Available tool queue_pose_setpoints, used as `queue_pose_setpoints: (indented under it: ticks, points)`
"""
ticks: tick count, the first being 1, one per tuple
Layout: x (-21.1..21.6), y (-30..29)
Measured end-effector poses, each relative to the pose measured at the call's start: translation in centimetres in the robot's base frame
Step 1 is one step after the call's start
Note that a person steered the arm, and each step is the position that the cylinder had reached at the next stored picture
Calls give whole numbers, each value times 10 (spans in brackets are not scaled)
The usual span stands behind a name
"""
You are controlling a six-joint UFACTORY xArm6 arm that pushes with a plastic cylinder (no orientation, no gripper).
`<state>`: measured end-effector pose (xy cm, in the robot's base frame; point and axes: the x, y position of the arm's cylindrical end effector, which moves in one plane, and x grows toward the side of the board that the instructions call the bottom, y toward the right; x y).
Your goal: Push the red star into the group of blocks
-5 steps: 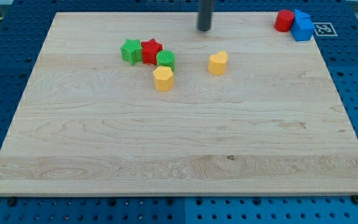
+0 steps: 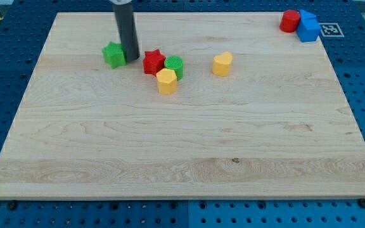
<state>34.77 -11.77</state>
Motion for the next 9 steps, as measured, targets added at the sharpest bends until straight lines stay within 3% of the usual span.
queue_pose_setpoints:
  ticks: [1, 2, 3, 4, 8, 9]
  points:
    - [36, -6]
    - [45, 8]
    - [-15, 44]
    - [-44, 70]
    - [-44, 76]
    - [-43, 35]
